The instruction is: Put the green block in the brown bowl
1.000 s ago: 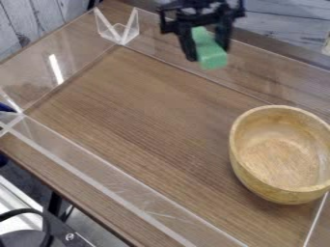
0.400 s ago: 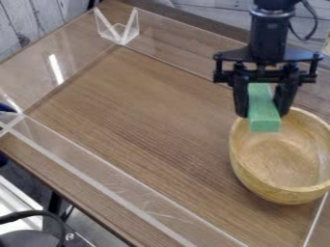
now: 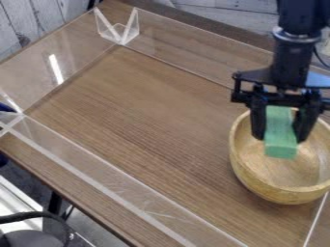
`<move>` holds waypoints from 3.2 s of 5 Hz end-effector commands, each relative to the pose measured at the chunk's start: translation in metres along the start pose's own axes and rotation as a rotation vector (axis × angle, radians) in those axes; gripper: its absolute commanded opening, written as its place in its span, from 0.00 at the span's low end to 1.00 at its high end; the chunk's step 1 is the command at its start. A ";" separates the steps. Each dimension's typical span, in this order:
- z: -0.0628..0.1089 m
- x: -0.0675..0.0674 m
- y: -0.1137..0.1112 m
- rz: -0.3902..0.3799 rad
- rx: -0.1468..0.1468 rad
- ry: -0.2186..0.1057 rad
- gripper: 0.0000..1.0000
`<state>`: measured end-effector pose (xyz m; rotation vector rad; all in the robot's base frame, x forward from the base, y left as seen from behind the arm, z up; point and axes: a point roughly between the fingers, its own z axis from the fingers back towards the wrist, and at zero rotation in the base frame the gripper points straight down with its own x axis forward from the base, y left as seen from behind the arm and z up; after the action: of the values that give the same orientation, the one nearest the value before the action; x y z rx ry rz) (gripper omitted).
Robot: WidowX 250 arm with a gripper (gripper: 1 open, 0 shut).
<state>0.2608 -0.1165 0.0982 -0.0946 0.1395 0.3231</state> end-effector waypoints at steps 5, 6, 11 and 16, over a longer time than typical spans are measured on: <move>-0.045 0.004 -0.018 -0.094 0.038 0.010 0.00; -0.048 0.005 -0.019 -0.101 0.040 0.014 0.00; -0.054 0.017 -0.023 -0.125 0.028 0.016 0.00; -0.037 0.017 -0.020 -0.142 0.014 0.027 0.00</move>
<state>0.2660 -0.1311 0.0367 -0.0505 0.2382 0.1782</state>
